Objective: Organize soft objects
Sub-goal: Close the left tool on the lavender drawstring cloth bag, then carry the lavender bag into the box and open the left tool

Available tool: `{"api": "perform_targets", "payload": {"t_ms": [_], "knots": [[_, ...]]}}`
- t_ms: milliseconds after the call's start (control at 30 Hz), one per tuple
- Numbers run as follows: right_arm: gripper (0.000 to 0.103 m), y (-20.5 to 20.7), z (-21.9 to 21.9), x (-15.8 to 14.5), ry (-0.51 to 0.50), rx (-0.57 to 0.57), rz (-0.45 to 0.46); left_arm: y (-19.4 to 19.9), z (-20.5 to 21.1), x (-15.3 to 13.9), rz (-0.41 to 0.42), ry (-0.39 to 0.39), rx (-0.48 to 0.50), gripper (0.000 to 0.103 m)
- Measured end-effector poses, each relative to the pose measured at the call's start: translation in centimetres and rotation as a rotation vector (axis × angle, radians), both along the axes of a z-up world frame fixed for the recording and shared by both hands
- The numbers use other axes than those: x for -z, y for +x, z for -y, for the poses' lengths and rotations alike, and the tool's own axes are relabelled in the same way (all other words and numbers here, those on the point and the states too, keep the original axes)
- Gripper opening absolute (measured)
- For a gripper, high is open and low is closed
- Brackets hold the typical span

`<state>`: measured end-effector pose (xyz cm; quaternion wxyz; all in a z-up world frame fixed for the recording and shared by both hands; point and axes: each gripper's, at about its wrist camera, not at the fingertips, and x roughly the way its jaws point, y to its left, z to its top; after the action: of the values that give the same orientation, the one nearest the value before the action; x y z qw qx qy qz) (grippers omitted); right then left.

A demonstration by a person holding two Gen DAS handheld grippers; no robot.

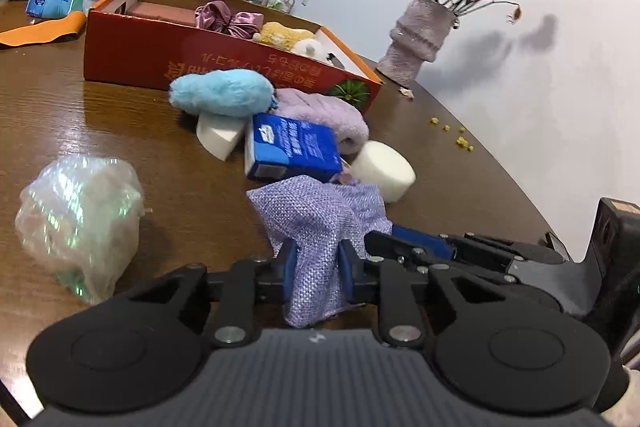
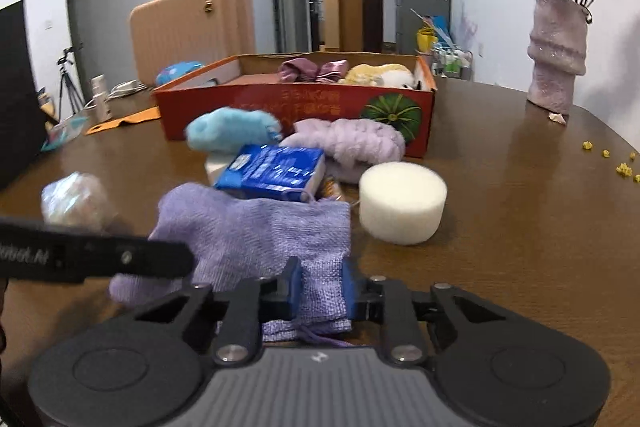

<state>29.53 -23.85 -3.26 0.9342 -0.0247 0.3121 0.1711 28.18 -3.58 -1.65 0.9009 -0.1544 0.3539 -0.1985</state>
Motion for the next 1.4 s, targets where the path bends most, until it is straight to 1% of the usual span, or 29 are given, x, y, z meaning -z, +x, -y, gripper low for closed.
{"api": "perform_targets", "payload": {"t_ms": [33, 100, 200, 267, 400, 467, 533, 633, 700, 733, 800, 900, 933, 967, 1033, 1067, 1133, 1167, 1200, 1267, 1300, 1333, 1400], "knots": [[0.015, -0.7, 0.0, -0.1, 0.004, 0.000, -0.001, -0.4, 0.0, 0.0, 0.001, -0.002, 0.003, 0.022], [0.009, -2.0, 0.3, -0.4, 0.026, 0.003, -0.003, -1.2, 0.0, 0.0, 0.002, -0.005, 0.010, 0.021], [0.008, -3.7, 0.9, -1.1, 0.085, 0.017, 0.014, -2.5, 0.1, -0.3, 0.009, -0.003, 0.020, 0.020], [0.008, -4.6, 1.1, -1.9, 0.111, 0.024, 0.040, -3.3, 0.1, -0.9, 0.029, -0.004, 0.029, 0.019], [0.008, -5.8, 1.1, -3.5, 0.126, 0.021, 0.094, -4.4, -0.3, -2.8, 0.099, -0.016, 0.039, 0.018], [0.008, -5.9, 1.1, -4.6, 0.150, 0.012, 0.114, -4.2, -0.8, -3.9, 0.123, -0.032, 0.044, 0.017], [0.007, -5.0, 0.8, -6.2, 0.159, -0.015, 0.145, -3.3, -1.6, -5.6, 0.154, -0.047, 0.053, 0.017], [0.007, -2.1, -0.2, -9.1, 0.156, -0.062, 0.203, -0.3, -3.4, -8.9, 0.192, -0.070, 0.065, 0.017], [0.007, 1.1, -1.0, -11.0, 0.173, -0.089, 0.214, 2.9, -4.7, -10.5, 0.190, -0.076, 0.050, 0.017], [0.007, 3.2, -1.6, -11.9, 0.182, -0.120, 0.200, 4.8, -5.5, -11.2, 0.189, -0.073, 0.042, 0.017], [0.007, 7.6, -3.1, -13.1, 0.206, -0.143, 0.177, 8.6, -7.0, -12.1, 0.175, -0.069, 0.019, 0.017], [0.007, 13.9, -5.9, -13.7, 0.204, -0.159, 0.129, 14.8, -9.0, -12.3, 0.129, -0.064, -0.015, 0.017], [0.007, 16.3, -6.8, -13.4, 0.205, -0.158, 0.097, 16.9, -9.6, -12.0, 0.107, -0.044, -0.041, 0.017], [0.006, 18.4, -7.6, -13.0, 0.212, -0.148, 0.063, 18.8, -10.1, -11.4, 0.092, -0.023, -0.046, 0.018], [0.006, 22.4, -9.3, -11.4, 0.203, -0.125, -0.006, 22.4, -10.9, -9.6, 0.042, 0.004, -0.064, 0.018], [0.006, 24.4, -10.1, -10.3, 0.196, -0.112, -0.046, 23.9, -11.1, -8.6, 0.015, 0.035, -0.076, 0.018], [0.006, 27.4, -11.6, -7.8, 0.192, -0.094, -0.138, 26.2, -11.1, -6.8, -0.009, 0.135, -0.095, 0.020], [0.006, 28.4, -12.0, -6.8, 0.190, -0.091, -0.173, 27.1, -11.0, -6.1, -0.026, 0.173, -0.101, 0.025], [0.006, 29.0, -12.7, -5.8, 0.177, -0.099, -0.205, 27.5, -11.1, -5.6, -0.027, 0.204, -0.105, 0.029], [0.006, 29.6, -13.6, -4.5, 0.133, -0.103, -0.217, 27.7, -10.9, -5.1, -0.003, 0.246, -0.093, 0.035], [0.008, 29.7, -13.9, -4.1, 0.113, -0.098, -0.214, 27.6, -10.9, -5.1, 0.010, 0.246, -0.076, 0.038], [0.010, 29.9, -14.0, -3.9, 0.110, -0.099, -0.218, 27.3, -11.0, -5.1, 0.020, 0.238, -0.058, 0.043], [0.015, 30.2, -13.8, -3.7, 0.134, -0.107, -0.239, 26.8, -11.3, -5.3, 0.033, 0.233, -0.058, 0.046]]}}
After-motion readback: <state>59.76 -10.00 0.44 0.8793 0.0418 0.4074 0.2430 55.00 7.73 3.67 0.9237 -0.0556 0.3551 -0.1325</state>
